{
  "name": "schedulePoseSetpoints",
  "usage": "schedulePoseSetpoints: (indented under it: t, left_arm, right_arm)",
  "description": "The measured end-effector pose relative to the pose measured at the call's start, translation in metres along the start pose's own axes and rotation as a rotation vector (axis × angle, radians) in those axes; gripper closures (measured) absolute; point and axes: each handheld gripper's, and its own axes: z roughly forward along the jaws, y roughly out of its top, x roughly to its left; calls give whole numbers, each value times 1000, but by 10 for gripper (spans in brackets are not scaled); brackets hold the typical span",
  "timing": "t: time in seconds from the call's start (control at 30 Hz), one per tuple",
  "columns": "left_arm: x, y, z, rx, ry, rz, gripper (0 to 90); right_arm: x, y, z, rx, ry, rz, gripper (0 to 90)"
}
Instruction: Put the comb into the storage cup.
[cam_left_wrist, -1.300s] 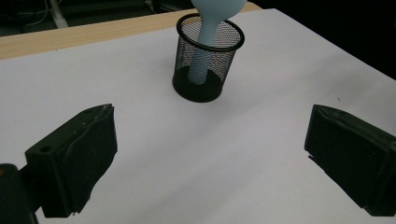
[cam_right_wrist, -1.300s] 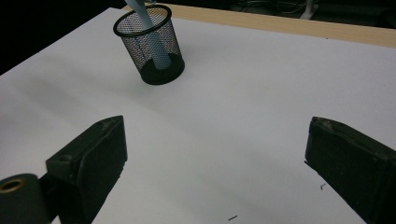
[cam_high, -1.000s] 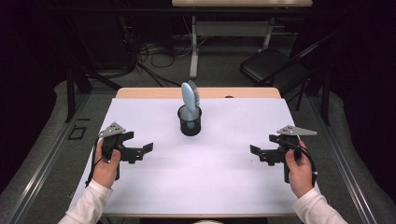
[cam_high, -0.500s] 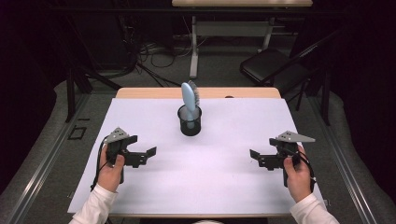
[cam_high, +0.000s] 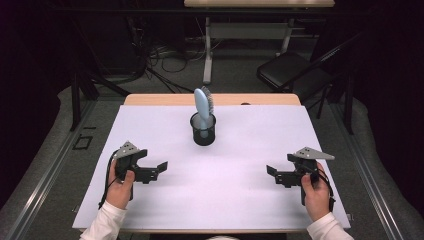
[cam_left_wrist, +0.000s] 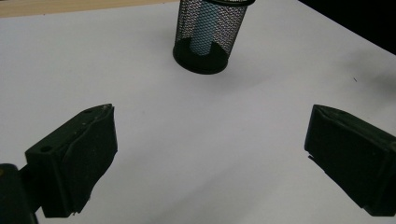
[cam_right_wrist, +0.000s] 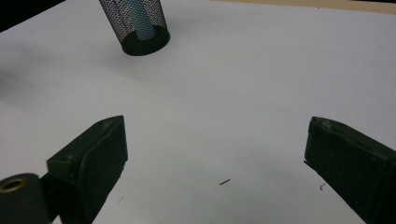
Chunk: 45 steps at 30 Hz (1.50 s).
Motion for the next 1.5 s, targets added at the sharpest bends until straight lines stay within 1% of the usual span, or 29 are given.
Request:
schedulePoseSetpoints:
  t: [0.17, 0.3, 0.4, 0.5, 0.63, 0.67, 0.83, 1.07, 1.27, 1.5]
  left_arm:
    - [3, -3, 0, -17, 4, -14, 28]
    - [4, -5, 0, -26, 13, -13, 28]
    - [6, -8, 1, -30, 11, -14, 28]
    - [6, -10, 2, -33, 11, -17, 28]
    - [7, -13, 2, -39, 9, -21, 28]
    - [7, -14, 3, -40, 10, -20, 28]
    - [8, -16, 3, -46, 10, -19, 28]
    - [9, -18, 4, -43, 11, -20, 28]
    - [9, -19, 5, -43, 14, -17, 28]
    - [9, -20, 5, -42, 17, -13, 28]
  right_arm:
    - [0, -5, 2, -3, -9, -1, 55]
    - [1, -9, 4, -7, -17, -9, 55]
    - [1, -11, 5, -1, -18, -11, 55]
    - [1, -13, 5, -7, -24, -12, 55]
    - [4, -14, 5, -15, -22, -12, 55]
    - [4, -15, 5, -16, -23, -17, 55]
    - [4, -17, 5, -23, -22, -12, 55]
    - [3, -20, 7, -16, -23, -11, 55]
    - [2, -22, 8, -22, -26, -16, 55]
    - [1, -24, 9, -21, -27, -9, 55]
